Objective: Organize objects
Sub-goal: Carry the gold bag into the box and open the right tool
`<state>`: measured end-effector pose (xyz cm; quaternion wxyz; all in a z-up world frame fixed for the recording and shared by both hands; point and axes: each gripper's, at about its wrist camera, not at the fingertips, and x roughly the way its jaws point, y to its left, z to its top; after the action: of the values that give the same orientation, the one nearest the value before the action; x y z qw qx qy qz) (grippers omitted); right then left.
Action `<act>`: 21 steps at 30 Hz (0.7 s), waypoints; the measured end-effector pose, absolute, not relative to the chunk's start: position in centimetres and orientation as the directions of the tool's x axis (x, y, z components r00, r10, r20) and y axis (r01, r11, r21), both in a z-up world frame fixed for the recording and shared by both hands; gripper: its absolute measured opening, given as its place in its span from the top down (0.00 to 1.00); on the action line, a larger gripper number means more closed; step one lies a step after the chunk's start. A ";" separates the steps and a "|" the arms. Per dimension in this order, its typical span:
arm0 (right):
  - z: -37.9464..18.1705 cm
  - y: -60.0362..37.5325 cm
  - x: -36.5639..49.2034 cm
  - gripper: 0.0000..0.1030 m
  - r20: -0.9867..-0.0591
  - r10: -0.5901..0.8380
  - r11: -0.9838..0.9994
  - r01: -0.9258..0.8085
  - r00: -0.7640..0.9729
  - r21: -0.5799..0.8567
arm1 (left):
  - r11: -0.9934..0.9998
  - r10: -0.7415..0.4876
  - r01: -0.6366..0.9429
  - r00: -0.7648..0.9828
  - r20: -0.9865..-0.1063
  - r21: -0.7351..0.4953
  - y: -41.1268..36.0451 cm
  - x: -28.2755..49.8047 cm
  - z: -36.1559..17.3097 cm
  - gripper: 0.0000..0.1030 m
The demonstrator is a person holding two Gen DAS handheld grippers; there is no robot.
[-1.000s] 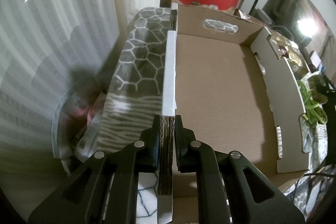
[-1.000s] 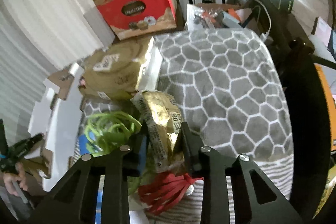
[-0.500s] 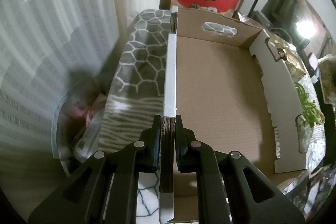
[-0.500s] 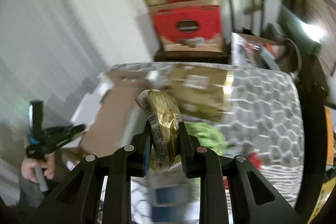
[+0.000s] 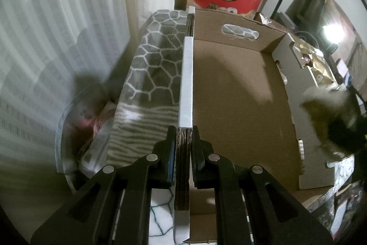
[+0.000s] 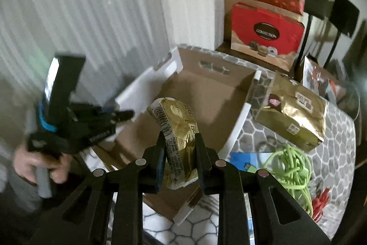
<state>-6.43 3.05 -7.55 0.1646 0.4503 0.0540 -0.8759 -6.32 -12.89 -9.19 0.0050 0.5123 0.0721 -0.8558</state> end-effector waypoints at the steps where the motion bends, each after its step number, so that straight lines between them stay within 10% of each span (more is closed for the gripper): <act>1: -8.1 2.6 -6.4 0.74 -0.816 -0.220 -0.937 0.348 -0.535 0.025 | -0.990 0.066 0.082 -0.474 -0.878 -0.118 -12.9 -6.4 -9.2 0.90; 7: -8.9 1.7 -5.1 0.50 -0.829 -0.209 -0.916 0.401 -0.519 -0.020 | -0.989 0.068 0.083 -0.472 -0.879 -0.120 -12.9 -6.3 -9.3 0.90; 21: -5.5 9.8 -3.6 0.48 -0.800 -0.258 -0.963 0.211 -0.542 0.167 | -0.991 0.058 0.081 -0.471 -0.880 -0.109 -12.7 -6.3 -9.5 0.90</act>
<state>-3.65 9.79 -5.45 0.1336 0.4594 -0.0254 -0.8777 -6.28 -12.74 -9.47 0.0064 0.5143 0.0676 -0.8549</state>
